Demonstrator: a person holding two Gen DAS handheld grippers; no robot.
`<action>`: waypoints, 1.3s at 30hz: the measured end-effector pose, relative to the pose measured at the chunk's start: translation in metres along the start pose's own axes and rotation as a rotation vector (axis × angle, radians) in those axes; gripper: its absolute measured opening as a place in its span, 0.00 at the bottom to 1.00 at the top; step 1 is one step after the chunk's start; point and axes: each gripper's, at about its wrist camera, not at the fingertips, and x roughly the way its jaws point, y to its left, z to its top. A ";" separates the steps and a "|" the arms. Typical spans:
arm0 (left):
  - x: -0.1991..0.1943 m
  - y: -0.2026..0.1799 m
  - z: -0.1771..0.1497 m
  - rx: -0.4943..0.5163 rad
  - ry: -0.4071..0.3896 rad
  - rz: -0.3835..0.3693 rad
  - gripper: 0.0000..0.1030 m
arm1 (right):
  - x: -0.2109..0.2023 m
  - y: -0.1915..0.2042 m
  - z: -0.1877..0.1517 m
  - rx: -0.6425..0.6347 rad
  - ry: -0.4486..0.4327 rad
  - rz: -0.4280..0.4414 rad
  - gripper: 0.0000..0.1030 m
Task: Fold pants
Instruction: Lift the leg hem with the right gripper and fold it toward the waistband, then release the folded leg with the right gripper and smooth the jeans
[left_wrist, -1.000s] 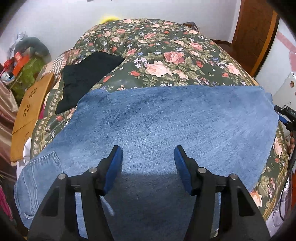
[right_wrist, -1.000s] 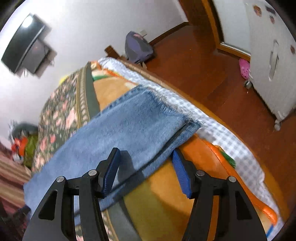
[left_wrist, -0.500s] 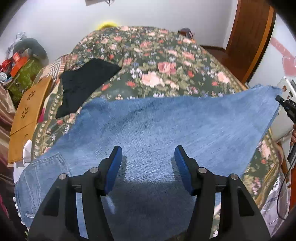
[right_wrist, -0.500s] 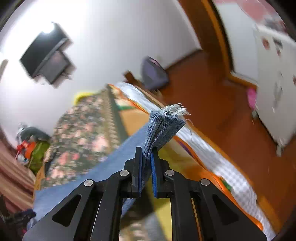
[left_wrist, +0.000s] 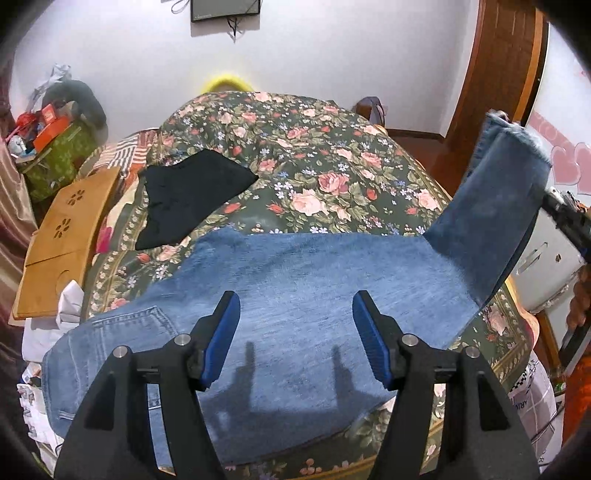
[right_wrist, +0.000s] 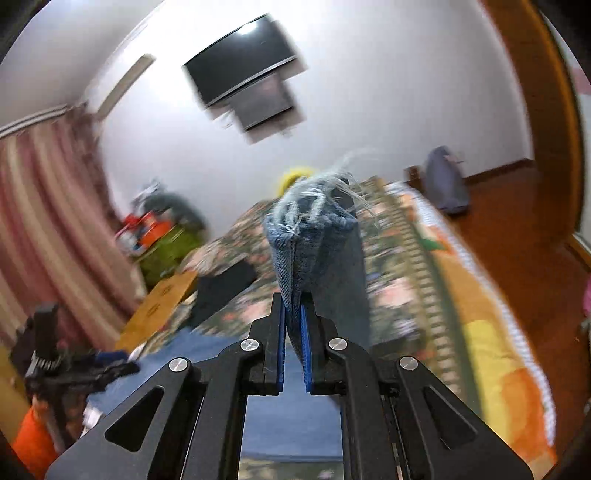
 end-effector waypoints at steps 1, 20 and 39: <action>-0.002 0.001 -0.001 -0.001 -0.002 0.000 0.61 | 0.006 0.007 -0.005 -0.014 0.018 0.020 0.06; 0.005 -0.008 0.003 0.026 0.017 -0.063 0.61 | 0.085 0.060 -0.096 -0.117 0.437 0.132 0.28; 0.092 -0.086 -0.029 0.261 0.154 -0.063 0.40 | 0.078 -0.033 -0.113 0.003 0.407 -0.139 0.29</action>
